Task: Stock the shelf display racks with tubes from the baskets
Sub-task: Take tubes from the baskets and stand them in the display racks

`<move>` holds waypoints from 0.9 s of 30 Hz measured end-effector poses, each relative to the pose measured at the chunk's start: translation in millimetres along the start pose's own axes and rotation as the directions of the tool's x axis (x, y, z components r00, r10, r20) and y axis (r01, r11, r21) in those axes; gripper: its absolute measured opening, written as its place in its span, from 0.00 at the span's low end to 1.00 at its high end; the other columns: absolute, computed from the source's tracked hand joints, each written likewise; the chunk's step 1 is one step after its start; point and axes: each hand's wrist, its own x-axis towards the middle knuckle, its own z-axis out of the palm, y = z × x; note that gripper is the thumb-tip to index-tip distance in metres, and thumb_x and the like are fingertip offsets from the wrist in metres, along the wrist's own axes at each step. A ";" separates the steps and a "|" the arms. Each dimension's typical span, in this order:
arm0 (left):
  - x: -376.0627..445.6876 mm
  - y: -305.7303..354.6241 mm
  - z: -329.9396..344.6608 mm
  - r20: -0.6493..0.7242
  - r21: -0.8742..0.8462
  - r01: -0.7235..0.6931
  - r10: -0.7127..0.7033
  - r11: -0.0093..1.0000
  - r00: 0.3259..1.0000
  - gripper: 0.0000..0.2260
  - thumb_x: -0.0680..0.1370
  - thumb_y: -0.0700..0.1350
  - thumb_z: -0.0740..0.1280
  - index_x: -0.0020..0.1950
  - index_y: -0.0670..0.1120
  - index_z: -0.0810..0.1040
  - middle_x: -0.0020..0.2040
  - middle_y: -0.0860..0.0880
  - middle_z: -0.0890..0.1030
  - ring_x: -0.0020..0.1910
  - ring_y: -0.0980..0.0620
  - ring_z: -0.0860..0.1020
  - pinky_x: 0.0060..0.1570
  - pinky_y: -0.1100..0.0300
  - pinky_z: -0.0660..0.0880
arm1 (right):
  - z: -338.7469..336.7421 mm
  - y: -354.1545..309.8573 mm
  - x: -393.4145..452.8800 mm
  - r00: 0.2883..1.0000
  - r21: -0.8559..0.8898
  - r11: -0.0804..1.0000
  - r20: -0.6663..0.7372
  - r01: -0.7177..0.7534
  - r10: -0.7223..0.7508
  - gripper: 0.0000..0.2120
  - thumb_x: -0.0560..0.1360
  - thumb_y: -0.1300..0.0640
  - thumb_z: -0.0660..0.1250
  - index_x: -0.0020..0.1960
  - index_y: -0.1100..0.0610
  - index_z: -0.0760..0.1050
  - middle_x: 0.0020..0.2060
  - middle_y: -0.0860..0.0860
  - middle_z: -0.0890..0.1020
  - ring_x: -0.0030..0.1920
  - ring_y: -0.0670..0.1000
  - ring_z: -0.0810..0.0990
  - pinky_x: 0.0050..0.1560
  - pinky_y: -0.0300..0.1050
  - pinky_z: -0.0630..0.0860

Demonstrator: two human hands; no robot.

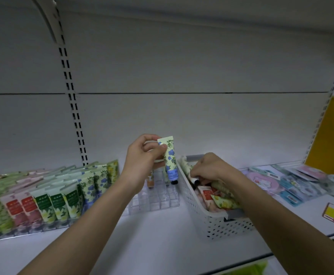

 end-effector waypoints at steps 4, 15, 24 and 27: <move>0.6 2.2 -3.4 0.000 -0.002 -0.002 0.002 1.000 1.000 0.08 0.76 0.34 0.69 0.53 0.42 0.76 0.32 0.51 0.79 0.32 0.54 0.80 0.33 0.61 0.78 | -11.6 2.6 -3.6 1.000 0.280 0.960 -0.015 0.012 -0.009 0.03 0.71 0.67 0.69 0.42 0.67 0.80 0.38 0.58 0.80 0.37 0.54 0.83 0.48 0.51 0.83; 1.4 10.8 -18.0 -0.012 0.046 -0.025 0.026 0.999 1.000 0.10 0.77 0.36 0.68 0.56 0.46 0.79 0.44 0.39 0.77 0.41 0.47 0.81 0.40 0.55 0.82 | -16.4 -17.5 -18.5 0.967 0.581 0.777 -0.084 0.242 -0.239 0.18 0.72 0.64 0.75 0.57 0.59 0.71 0.37 0.53 0.84 0.37 0.48 0.83 0.37 0.42 0.76; -1.1 15.9 -33.4 -0.061 0.042 0.000 0.002 0.999 0.998 0.10 0.77 0.34 0.67 0.54 0.45 0.82 0.42 0.44 0.81 0.37 0.51 0.82 0.39 0.54 0.82 | -2.1 -33.8 -19.5 0.932 0.552 0.757 -0.120 0.349 -0.342 0.39 0.67 0.60 0.79 0.63 0.39 0.58 0.48 0.56 0.80 0.36 0.49 0.83 0.31 0.41 0.75; -2.2 18.5 -38.4 -0.074 0.036 0.003 0.000 0.999 0.997 0.09 0.76 0.34 0.67 0.53 0.44 0.82 0.42 0.46 0.82 0.34 0.54 0.82 0.34 0.62 0.78 | 2.1 -38.5 -20.7 0.923 0.504 0.774 -0.176 0.383 -0.343 0.34 0.69 0.55 0.78 0.61 0.38 0.57 0.48 0.55 0.81 0.36 0.48 0.83 0.30 0.40 0.75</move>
